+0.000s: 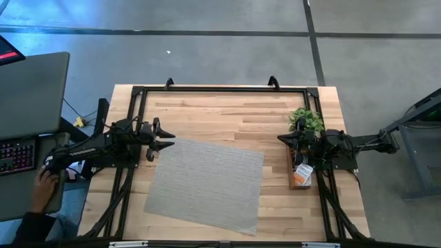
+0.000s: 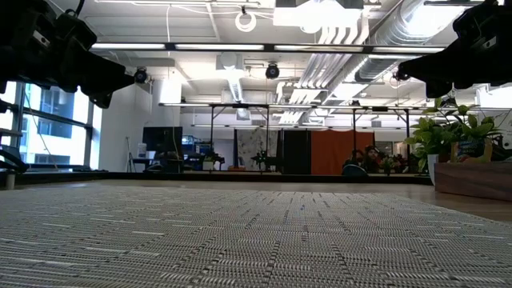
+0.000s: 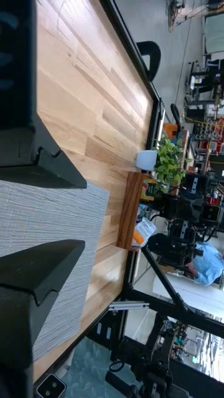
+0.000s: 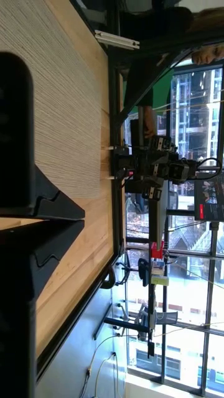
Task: Pick & Place Tea
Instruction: Return to Home Position
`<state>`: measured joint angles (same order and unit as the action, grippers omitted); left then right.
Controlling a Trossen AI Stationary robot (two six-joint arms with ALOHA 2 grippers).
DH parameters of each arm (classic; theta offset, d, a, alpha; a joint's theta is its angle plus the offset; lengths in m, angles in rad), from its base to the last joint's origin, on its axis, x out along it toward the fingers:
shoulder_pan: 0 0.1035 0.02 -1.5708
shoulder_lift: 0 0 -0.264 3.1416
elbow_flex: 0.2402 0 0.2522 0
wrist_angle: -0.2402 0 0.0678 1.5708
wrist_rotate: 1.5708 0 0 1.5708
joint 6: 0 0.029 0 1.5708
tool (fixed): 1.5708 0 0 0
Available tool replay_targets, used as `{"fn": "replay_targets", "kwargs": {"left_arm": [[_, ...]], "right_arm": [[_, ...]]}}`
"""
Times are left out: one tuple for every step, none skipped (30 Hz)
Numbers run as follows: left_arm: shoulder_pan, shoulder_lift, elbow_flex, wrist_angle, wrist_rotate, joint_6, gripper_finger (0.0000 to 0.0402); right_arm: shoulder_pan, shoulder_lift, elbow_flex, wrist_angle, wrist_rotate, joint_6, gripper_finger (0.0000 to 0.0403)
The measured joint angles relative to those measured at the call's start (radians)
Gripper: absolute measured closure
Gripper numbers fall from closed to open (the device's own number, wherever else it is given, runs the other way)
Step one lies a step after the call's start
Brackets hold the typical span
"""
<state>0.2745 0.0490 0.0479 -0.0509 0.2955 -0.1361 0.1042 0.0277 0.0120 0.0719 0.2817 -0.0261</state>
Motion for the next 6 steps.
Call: {"fn": "replay_targets", "kwargs": {"left_arm": [[0.000, 0.000, 0.000, 0.000, 0.000, 0.000, 0.0260], [0.000, 0.000, 0.000, 0.000, 0.000, 0.000, 0.0260], [0.000, 0.000, 0.000, 0.000, 0.000, 0.000, 0.0260], [0.000, 0.000, 0.000, 0.000, 0.000, 0.000, 0.0260], [0.000, 0.000, 0.000, 0.000, 0.000, 0.000, 0.0260], [0.000, 0.000, 0.000, 0.000, -0.001, 0.000, 0.0260]], "right_arm": [[0.000, 0.000, 0.000, 0.000, 0.000, 0.000, 0.0394], [0.000, 0.000, 0.000, 0.000, 0.000, 0.000, 0.0394], [0.000, 0.000, 0.000, 0.000, 0.000, 0.000, 0.0394], [0.000, 0.000, 0.000, 0.000, 0.000, 0.000, 0.0394], [0.000, 0.000, 0.000, 0.000, 0.000, 0.000, 0.0395], [0.000, 0.000, 0.000, 0.000, 0.000, 0.000, 0.0396]]}}
